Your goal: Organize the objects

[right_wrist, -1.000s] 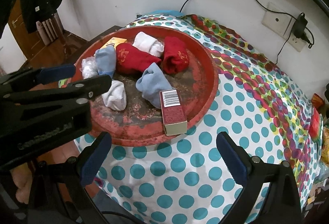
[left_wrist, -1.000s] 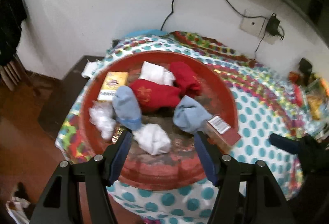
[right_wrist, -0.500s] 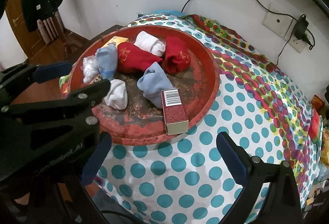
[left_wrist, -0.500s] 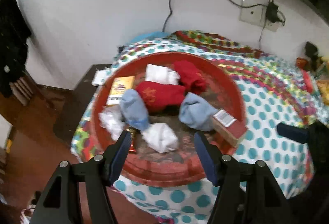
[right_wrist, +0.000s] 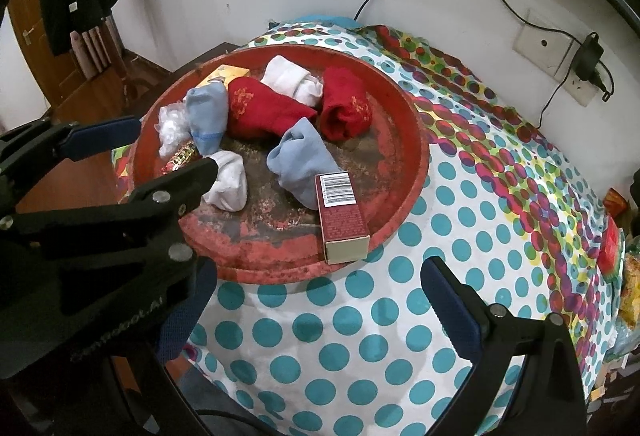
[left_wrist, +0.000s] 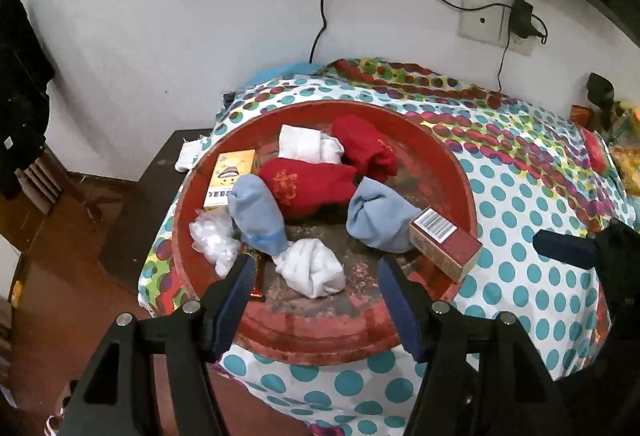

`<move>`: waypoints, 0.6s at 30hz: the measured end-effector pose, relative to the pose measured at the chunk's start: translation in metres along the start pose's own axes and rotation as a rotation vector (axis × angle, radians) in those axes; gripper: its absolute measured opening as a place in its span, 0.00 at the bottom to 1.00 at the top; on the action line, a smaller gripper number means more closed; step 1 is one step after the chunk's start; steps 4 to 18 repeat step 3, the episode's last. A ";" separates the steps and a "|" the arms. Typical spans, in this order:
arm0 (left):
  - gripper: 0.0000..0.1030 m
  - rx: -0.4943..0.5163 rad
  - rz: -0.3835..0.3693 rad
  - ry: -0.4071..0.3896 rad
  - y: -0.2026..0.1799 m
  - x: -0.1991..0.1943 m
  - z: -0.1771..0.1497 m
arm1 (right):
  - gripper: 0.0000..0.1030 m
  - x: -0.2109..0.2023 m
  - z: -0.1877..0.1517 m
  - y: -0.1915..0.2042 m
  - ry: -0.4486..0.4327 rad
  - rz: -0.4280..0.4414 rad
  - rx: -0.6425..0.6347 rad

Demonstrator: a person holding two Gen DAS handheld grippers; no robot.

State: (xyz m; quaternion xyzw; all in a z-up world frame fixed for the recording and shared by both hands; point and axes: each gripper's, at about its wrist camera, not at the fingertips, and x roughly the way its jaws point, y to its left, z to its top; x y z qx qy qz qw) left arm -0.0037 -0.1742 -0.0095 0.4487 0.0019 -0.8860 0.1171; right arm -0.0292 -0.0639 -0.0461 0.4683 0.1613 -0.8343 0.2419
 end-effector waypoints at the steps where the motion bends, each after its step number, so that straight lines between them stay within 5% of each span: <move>1: 0.63 0.001 -0.003 0.004 0.000 0.001 0.000 | 0.98 0.000 0.000 0.000 0.001 0.001 0.000; 18: 0.63 -0.001 0.005 0.006 0.000 0.001 0.000 | 0.98 0.001 0.000 0.000 0.001 -0.003 -0.001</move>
